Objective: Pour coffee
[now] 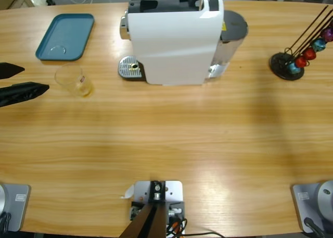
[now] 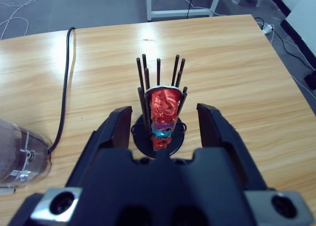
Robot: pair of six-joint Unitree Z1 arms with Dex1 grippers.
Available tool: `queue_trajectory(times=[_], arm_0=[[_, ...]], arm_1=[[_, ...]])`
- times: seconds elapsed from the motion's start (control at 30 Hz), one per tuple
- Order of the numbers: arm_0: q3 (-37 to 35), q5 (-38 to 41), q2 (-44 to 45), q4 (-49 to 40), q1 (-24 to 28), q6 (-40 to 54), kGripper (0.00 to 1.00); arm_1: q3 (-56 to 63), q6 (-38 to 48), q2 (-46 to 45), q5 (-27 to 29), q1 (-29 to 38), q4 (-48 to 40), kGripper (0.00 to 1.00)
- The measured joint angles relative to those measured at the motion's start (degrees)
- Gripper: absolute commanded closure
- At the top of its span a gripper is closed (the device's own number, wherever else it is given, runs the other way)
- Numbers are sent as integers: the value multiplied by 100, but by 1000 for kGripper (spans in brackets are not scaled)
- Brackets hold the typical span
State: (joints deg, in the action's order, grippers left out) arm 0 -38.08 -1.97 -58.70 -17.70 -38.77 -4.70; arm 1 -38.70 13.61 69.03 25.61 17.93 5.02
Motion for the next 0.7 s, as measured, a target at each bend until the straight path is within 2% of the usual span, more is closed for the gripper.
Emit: queue_trajectory(times=[0.13, 0.6, 0.67, 0.7], arm_0=[[0, 0, 0, 0, 0, 0, 105], [0, 0, 0, 0, 0, 0, 105], [0, 0, 0, 0, 0, 0, 105], [0, 0, 0, 0, 0, 0, 105]], arm_1=[[0, 0, 75, 0, 0, -19, 497], [57, 1, 198, 0, -29, -114, 501], [57, 1, 199, 0, -40, -153, 625], [57, 1, 203, 0, -40, -164, 632]])
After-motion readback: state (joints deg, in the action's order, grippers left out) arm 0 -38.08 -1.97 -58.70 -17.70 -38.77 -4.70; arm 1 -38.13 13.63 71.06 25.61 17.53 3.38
